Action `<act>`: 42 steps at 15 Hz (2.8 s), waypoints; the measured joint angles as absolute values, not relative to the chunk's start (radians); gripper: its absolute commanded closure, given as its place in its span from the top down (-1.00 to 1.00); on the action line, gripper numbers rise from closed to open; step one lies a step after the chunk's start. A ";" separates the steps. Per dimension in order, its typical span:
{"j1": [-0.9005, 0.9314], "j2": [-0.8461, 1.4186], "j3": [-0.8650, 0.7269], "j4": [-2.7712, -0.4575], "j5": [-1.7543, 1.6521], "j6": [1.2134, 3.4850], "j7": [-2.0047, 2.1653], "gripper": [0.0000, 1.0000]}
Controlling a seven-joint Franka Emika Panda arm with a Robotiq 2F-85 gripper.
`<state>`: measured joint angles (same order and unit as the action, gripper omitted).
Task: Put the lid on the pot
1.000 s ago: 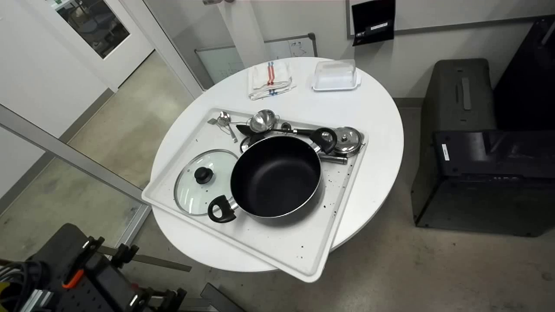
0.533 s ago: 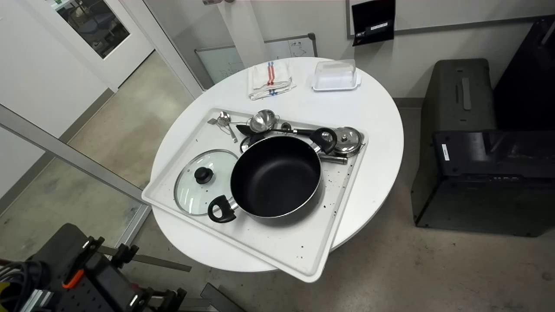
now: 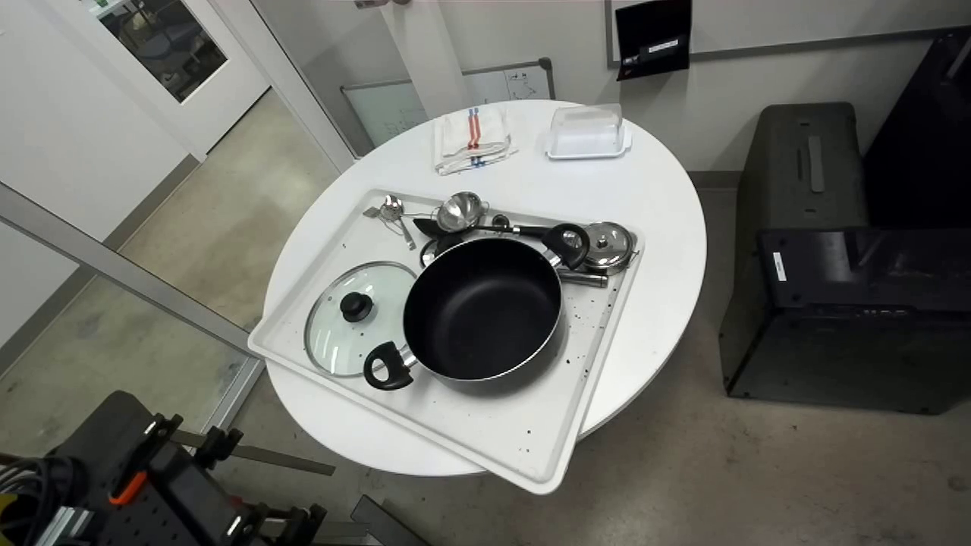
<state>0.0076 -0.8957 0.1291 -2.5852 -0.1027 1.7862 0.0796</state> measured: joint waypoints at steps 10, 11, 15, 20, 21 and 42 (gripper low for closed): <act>0.027 -0.697 0.129 -2.575 -0.102 1.942 0.080 1.00; 0.030 -0.678 0.129 -2.575 -0.102 1.965 0.080 1.00; 0.052 -0.598 0.129 -2.575 -0.092 2.057 0.077 1.00; 0.081 -0.493 0.120 -2.575 -0.065 2.140 0.060 1.00; 0.085 -0.469 0.117 -2.575 -0.060 2.157 0.053 1.00; 0.095 0.155 0.102 -2.453 -0.051 2.654 0.001 1.00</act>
